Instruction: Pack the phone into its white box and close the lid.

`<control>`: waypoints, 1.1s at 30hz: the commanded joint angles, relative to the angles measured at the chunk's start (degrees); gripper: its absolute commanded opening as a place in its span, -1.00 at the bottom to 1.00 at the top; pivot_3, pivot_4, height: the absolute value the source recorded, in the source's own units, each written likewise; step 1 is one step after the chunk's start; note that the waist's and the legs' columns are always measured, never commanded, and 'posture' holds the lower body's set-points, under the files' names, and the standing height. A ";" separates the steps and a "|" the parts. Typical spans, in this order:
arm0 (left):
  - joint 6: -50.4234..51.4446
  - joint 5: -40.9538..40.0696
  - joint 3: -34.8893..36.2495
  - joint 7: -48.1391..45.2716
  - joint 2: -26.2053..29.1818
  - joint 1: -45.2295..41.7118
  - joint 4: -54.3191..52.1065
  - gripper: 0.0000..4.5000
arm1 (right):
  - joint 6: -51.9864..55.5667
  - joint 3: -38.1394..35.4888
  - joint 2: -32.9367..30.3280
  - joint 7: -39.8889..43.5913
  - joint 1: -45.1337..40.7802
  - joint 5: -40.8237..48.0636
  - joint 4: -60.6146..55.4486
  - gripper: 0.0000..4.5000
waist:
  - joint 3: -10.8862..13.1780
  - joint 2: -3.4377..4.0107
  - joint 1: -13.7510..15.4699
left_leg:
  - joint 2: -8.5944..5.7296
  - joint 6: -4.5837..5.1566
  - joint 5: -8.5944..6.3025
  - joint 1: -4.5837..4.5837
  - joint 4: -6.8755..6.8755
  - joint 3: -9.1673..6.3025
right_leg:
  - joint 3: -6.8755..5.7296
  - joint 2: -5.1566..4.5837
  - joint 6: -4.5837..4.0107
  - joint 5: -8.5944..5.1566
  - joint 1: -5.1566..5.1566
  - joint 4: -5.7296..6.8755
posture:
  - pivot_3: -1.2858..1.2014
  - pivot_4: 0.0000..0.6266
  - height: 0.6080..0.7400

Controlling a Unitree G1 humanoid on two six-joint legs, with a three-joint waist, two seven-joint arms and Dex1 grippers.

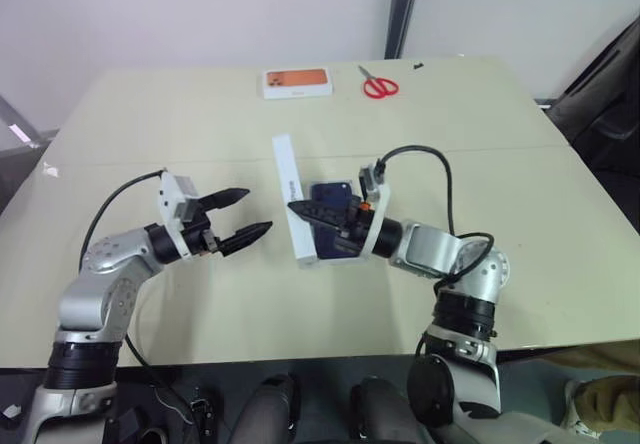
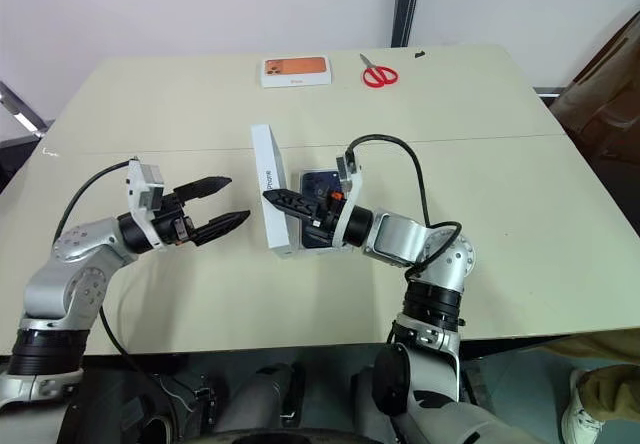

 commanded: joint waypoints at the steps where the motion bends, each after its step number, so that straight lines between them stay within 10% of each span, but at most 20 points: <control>1: 1.23 -2.08 2.59 0.71 0.68 -0.14 -1.76 0.61 | -3.14 2.58 1.62 -0.14 0.52 1.41 0.65 -1.00 | 0.00 0.00 -0.08 | 0.00 0.00 0.00 0.00 0.00 -0.01 | -0.01 0.00 0.00 0.00 0.00 0.00 | 0.03 -0.52 0.91; 8: 0.33 -0.32 0.78 1.87 -1.11 0.40 -1.34 -0.99 | -7.77 6.42 0.46 0.81 0.61 -0.51 3.68 -1.00 | 0.00 0.00 -0.82 | 0.00 0.00 0.00 0.00 -0.04 0.00 | -0.01 0.01 0.00 0.00 -0.01 0.00 | 0.03 -0.52 0.91; 16: -3.12 5.07 -5.68 4.52 -6.59 1.93 -1.55 -0.99 | -13.97 7.24 -3.12 4.16 0.38 -6.20 7.91 -1.00 | 0.00 0.00 -0.70 | -0.01 0.01 0.00 0.00 -0.02 0.00 | -0.02 0.01 0.00 0.00 0.03 -0.03 | 0.03 -0.52 0.91; 26: -5.22 8.91 -10.80 6.42 -13.50 -4.04 4.81 -1.00 | -14.93 7.95 -12.07 7.90 0.57 -8.38 1.91 0.95 | 0.00 0.00 -0.57 | -0.01 0.04 -0.02 -0.01 0.03 0.00 | -0.04 0.00 0.01 0.00 0.07 -0.05 | 0.03 -0.52 0.91; 33: -5.38 10.30 -14.17 7.48 -18.76 -7.86 7.07 -1.00 | -25.07 12.78 -27.30 16.83 0.78 -22.62 -3.19 0.98 | 0.01 0.01 -0.24 | -0.02 0.08 -0.04 -0.01 0.08 0.02 | -0.04 0.01 0.02 -0.01 0.12 -0.10 | 0.03 -0.52 0.91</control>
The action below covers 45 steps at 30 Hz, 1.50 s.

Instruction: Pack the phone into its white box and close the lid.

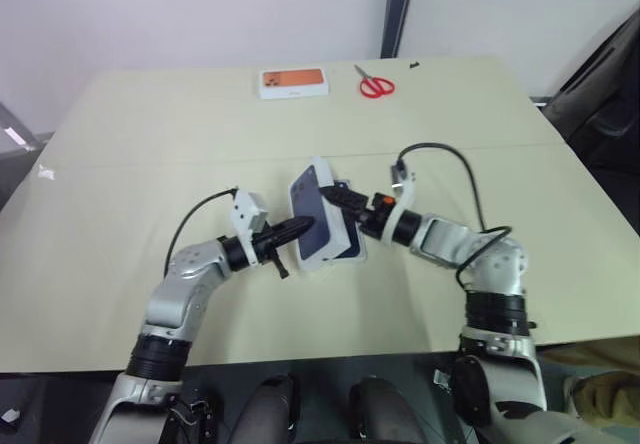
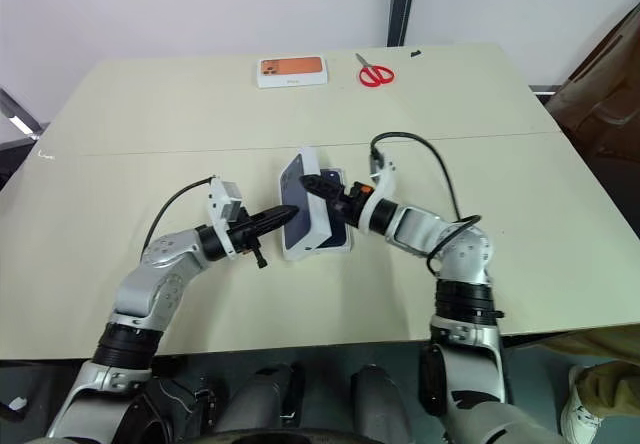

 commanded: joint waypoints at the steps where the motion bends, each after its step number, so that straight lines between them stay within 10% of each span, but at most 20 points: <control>1: -1.08 0.44 -0.64 0.25 -0.85 -1.26 -0.58 -1.00 | -8.78 9.05 -9.02 8.24 0.70 -13.15 -5.62 0.98 | 0.00 0.00 0.03 | 0.00 0.03 -0.01 0.00 0.03 0.01 | 0.00 0.00 0.00 0.00 0.01 -0.01 | 0.03 -0.52 0.91; 6: 1.79 -1.76 2.07 -0.01 1.76 -1.02 -2.37 -1.00 | -16.51 13.95 -11.48 11.54 3.69 -22.29 -6.86 0.98 | -0.01 -0.01 -0.76 | 0.15 0.04 -0.02 0.03 0.01 0.09 | 0.06 0.13 0.01 -0.01 -0.01 0.00 | 0.03 -0.52 0.91; 9: 3.58 -2.03 3.78 0.11 4.89 -0.31 -3.25 -1.00 | -21.11 17.99 -12.90 13.49 5.04 -28.94 -7.87 0.63 | 0.00 -0.01 -0.52 | 0.17 0.03 -0.02 0.02 0.03 0.10 | 0.07 0.14 0.01 -0.01 -0.03 0.03 | 0.03 -0.52 0.91; 16: 9.16 -3.47 7.22 0.07 11.41 3.68 -6.44 -1.00 | -27.82 20.59 -11.85 17.06 4.53 -36.12 -6.38 -0.97 | 0.00 -0.01 0.27 | 0.10 0.03 -0.02 0.02 0.05 0.08 | 0.06 0.06 0.01 -0.01 0.00 -0.02 | 0.03 -0.52 0.91; 45: 17.28 -0.87 0.90 4.32 5.13 0.87 -1.76 -1.00 | -35.36 27.59 -9.83 26.68 3.40 -51.08 -4.43 -0.99 | 0.01 -0.02 1.33 | 0.03 -0.03 0.01 0.02 0.06 0.05 | 0.05 0.01 0.00 0.00 0.01 -0.02 | 0.03 -0.52 0.91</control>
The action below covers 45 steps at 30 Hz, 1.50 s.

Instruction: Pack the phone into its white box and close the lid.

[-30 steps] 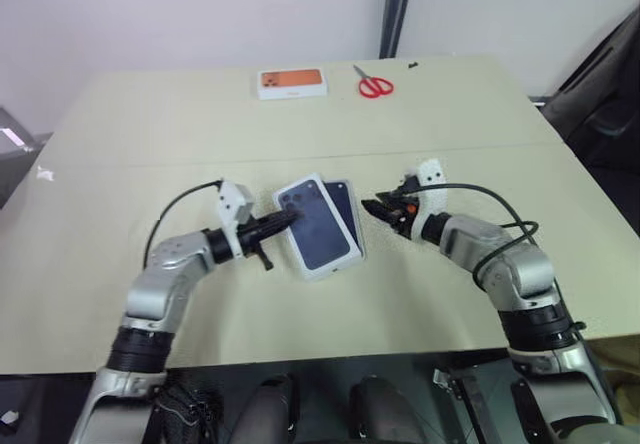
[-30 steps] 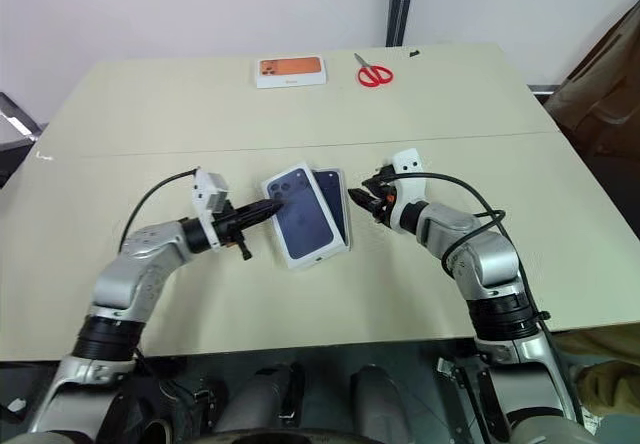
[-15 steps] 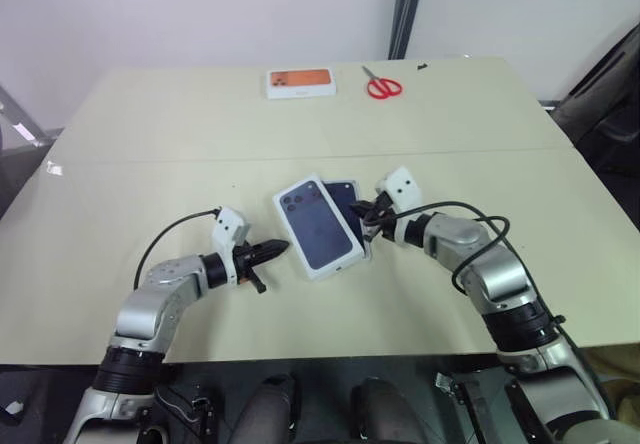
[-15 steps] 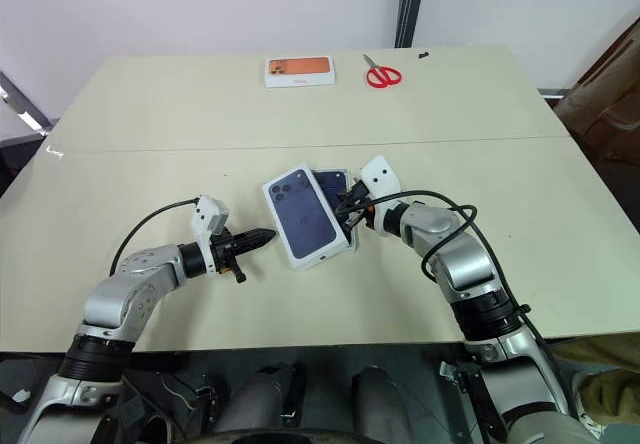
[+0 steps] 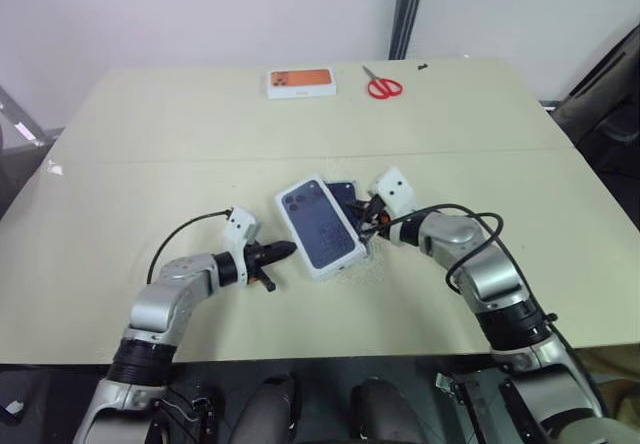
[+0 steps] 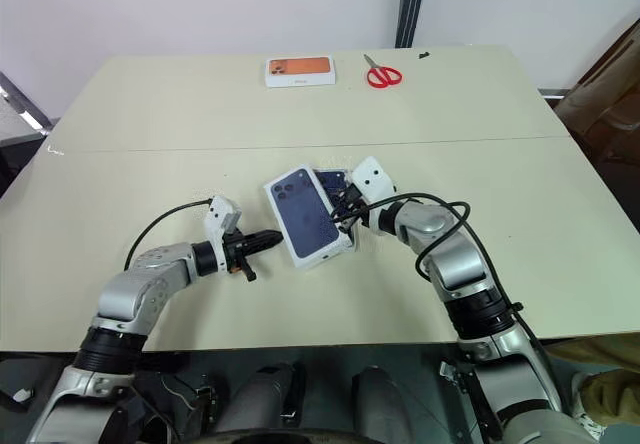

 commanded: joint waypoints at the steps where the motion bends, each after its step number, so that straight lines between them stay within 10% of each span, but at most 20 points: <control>1: -1.12 0.40 -0.55 0.39 -1.34 -2.55 0.17 -1.00 | -1.24 -0.56 -0.02 0.68 -0.36 -0.64 -1.57 -0.99 | 0.00 0.00 -0.01 | 0.00 0.00 0.00 0.00 0.00 0.00 | 0.00 0.00 0.00 0.00 0.00 0.00 | 0.03 -0.52 0.91; 45: -3.26 4.37 -1.34 2.91 -8.66 -8.96 5.74 -1.00 | -0.70 -4.81 -2.33 -0.93 4.38 -5.86 -1.76 -0.99 | 0.00 -0.01 0.01 | -0.02 -0.25 0.15 0.00 0.03 -0.02 | -0.02 0.00 0.00 0.00 0.03 0.02 | 0.03 -0.52 0.91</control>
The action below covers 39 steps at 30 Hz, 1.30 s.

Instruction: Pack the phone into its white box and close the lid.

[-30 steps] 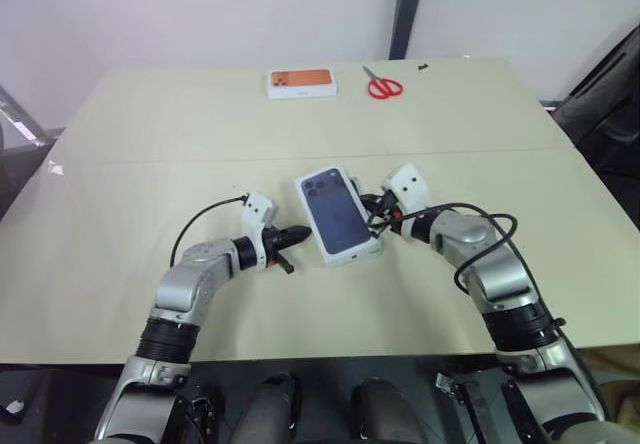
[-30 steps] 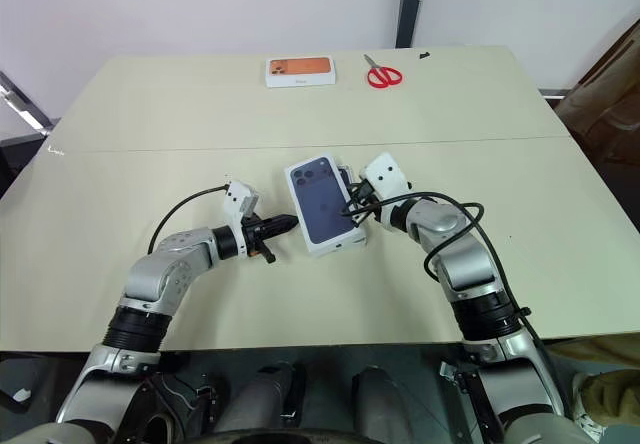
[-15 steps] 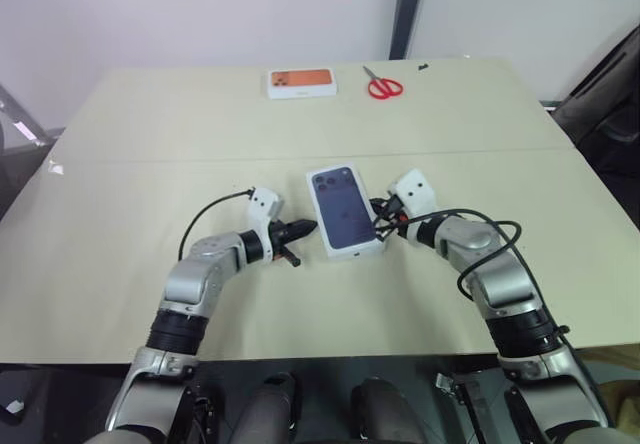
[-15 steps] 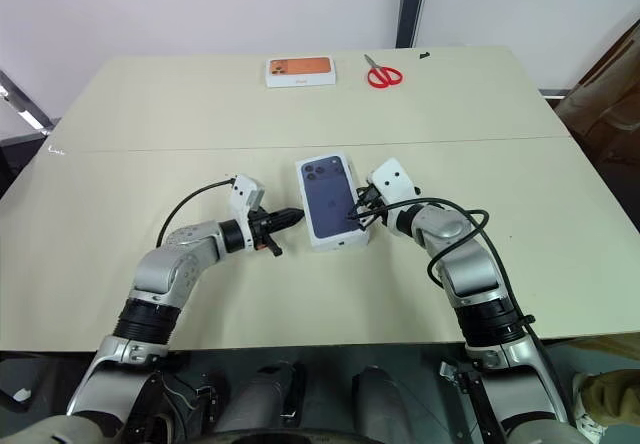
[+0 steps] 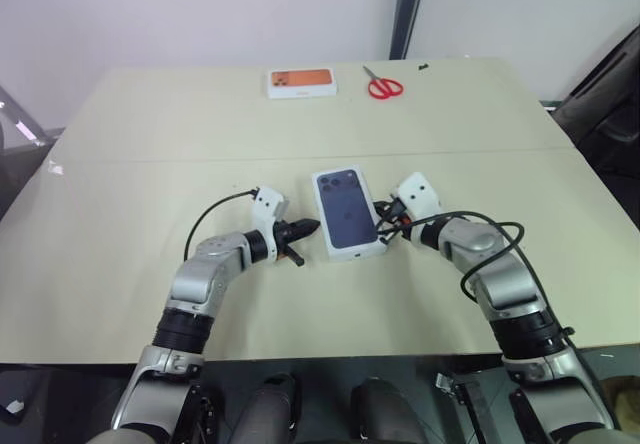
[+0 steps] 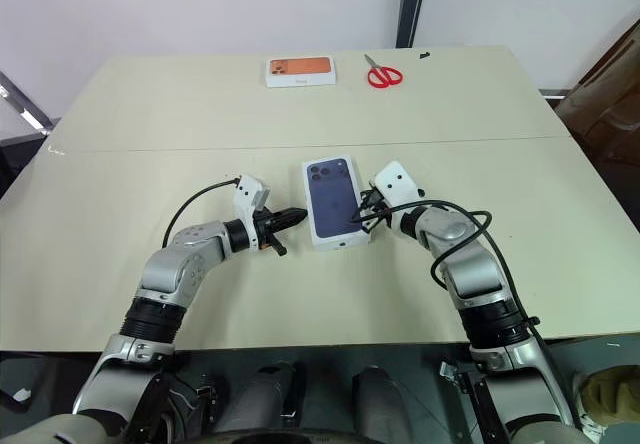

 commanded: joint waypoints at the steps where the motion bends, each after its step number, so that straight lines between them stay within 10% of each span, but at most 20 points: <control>1: -0.32 -1.05 -0.28 -0.53 -0.51 -0.04 -2.84 -1.00 | -0.42 -0.02 -0.44 0.65 0.15 -0.16 -1.56 -0.99 | 0.00 0.00 -0.01 | 0.00 0.00 0.00 0.00 0.00 0.00 | 0.00 0.00 0.00 0.00 0.00 0.00 | 0.03 -0.52 0.91; 39: -4.31 4.27 -3.77 -0.06 -0.10 -2.34 1.84 -1.00 | -4.84 3.67 -1.12 4.64 -0.03 -4.07 1.75 -0.99 | -0.18 -0.13 -0.08 | 0.02 0.14 -0.08 0.32 -0.01 -0.01 | 0.00 0.03 0.00 0.00 0.31 0.01 | 0.03 -0.52 0.91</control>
